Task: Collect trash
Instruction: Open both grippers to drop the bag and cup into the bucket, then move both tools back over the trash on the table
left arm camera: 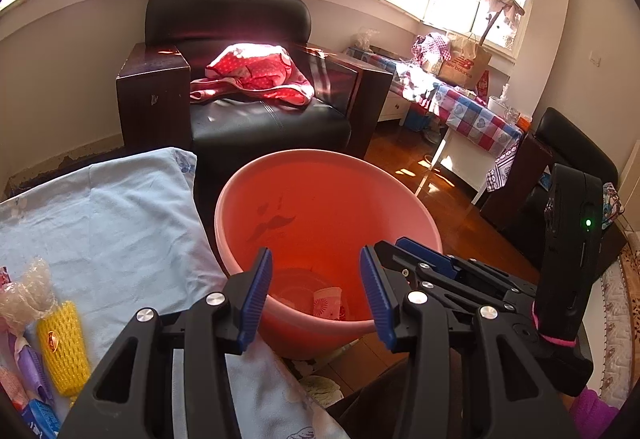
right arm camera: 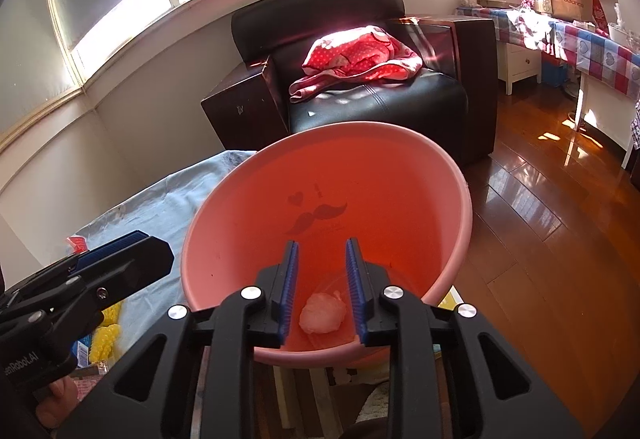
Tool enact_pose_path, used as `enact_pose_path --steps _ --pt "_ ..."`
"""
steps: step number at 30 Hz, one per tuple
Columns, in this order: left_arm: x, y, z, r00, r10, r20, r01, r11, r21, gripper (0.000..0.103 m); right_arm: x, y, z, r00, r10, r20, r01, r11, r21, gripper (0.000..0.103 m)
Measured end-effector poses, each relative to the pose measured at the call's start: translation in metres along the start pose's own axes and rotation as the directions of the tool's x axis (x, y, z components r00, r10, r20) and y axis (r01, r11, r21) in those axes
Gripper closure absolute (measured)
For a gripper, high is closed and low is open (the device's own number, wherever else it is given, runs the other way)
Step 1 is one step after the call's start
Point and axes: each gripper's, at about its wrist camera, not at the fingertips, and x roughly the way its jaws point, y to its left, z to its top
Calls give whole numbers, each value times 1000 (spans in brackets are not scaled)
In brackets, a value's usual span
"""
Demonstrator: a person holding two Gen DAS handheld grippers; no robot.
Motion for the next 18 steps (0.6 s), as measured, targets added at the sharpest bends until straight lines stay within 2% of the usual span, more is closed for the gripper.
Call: enact_pose_path --steps 2,11,18 --pt "-12 1 2 1000 -4 23 4 1000 2 47 -9 8 0 1000 9 16 -8 1000 -22 78" --pt "-85 25 8 986 8 165 -11 1000 17 47 -47 50 -7 994 32 105 -18 991 -131 78" --pt "-149 57 -5 961 81 264 -89 996 18 47 -67 88 -18 993 79 92 -58 975 -214 78"
